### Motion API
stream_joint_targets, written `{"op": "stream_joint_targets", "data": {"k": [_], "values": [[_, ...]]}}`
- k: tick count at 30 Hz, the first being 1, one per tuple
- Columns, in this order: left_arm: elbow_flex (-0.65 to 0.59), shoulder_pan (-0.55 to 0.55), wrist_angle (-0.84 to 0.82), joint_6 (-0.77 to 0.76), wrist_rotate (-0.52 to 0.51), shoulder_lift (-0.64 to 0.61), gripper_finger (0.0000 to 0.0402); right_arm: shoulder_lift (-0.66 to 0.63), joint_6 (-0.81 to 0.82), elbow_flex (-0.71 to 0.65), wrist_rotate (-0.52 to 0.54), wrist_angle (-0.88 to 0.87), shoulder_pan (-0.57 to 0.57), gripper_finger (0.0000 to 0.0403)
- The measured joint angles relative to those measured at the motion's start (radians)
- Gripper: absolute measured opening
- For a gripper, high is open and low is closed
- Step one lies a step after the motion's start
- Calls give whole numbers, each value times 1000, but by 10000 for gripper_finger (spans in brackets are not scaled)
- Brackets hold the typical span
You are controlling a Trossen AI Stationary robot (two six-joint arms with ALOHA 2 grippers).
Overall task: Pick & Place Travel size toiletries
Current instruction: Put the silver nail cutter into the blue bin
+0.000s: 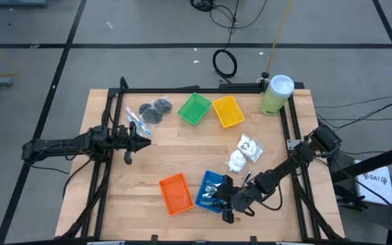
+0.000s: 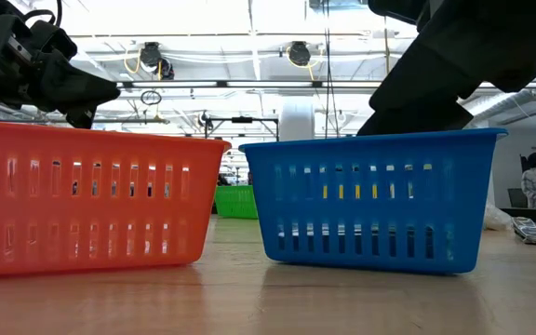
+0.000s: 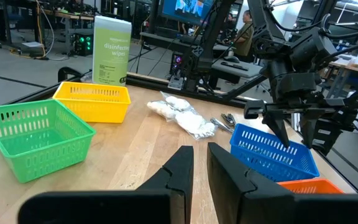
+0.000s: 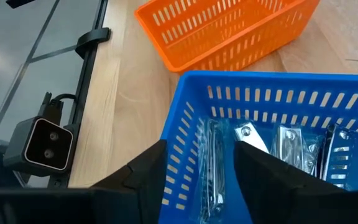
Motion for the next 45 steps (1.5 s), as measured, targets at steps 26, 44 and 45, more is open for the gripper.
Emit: {"op": "stream_joint_targets", "data": {"k": [26, 44, 45], "values": [[0, 0, 0, 0, 0, 0, 44, -347, 299, -1, -29, -1004, 167, 165], [0, 0, 0, 0, 0, 0, 44, -346, 387, -275, -124, -828, 238, 164], [0, 0, 0, 0, 0, 0, 44, -348, 396, -289, -141, -802, 238, 164]]}}
